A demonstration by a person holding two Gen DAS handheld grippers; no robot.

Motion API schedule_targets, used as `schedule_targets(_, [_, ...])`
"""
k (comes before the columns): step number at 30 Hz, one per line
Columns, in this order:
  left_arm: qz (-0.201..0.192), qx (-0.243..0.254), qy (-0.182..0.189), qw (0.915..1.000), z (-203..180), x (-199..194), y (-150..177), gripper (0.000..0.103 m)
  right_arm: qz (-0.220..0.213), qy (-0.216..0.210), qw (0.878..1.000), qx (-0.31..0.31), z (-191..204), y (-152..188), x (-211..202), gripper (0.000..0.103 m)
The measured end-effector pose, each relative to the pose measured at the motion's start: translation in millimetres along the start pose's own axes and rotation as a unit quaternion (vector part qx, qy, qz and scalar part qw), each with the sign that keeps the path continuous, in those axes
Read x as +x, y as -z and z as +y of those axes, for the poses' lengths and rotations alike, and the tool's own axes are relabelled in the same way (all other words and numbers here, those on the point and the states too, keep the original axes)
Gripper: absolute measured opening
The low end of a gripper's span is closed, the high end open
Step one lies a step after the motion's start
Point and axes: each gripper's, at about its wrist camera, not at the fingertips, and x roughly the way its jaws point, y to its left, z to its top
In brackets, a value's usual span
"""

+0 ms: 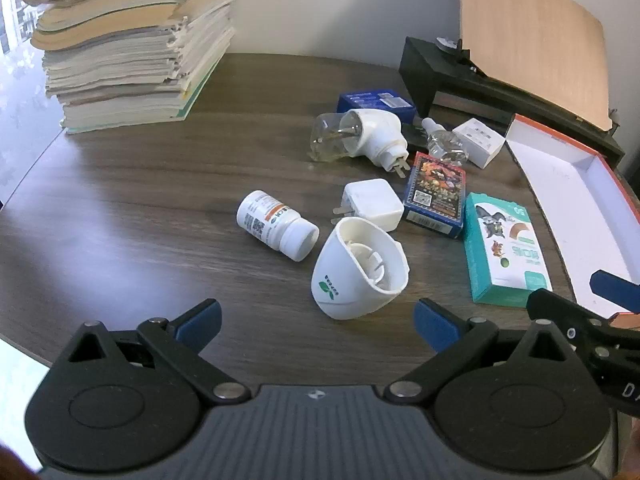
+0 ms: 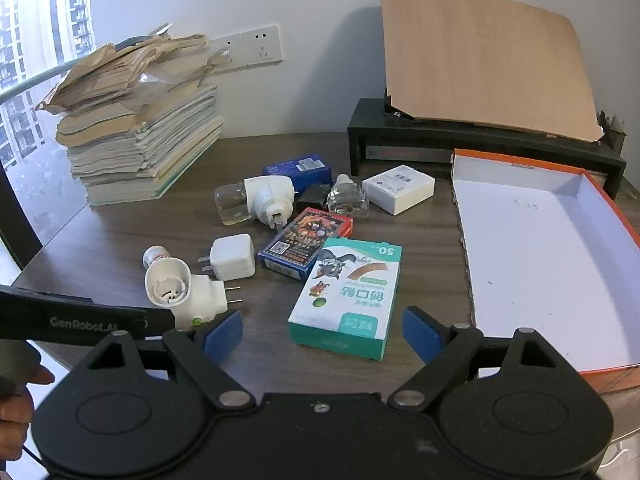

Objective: Organize rigid objects
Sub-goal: 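Move the left tool toward the white cup-shaped plug-in device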

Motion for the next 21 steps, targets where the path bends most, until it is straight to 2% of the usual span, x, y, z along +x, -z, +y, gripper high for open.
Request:
schedule_targets(12, [0.005,0.007,0.009,0.9999,4.3,8.9,-3.3,0.103,0.001,0.005,1.0,0.006,2.6,1.0,5.5,0.102])
schedule_targets(21, [0.003,0.019,0.037,0.9991,5.1,18.3,-3.6,0.103,0.005,0.011,1.0,0.01,2.9,4.0,9.1,0.102])
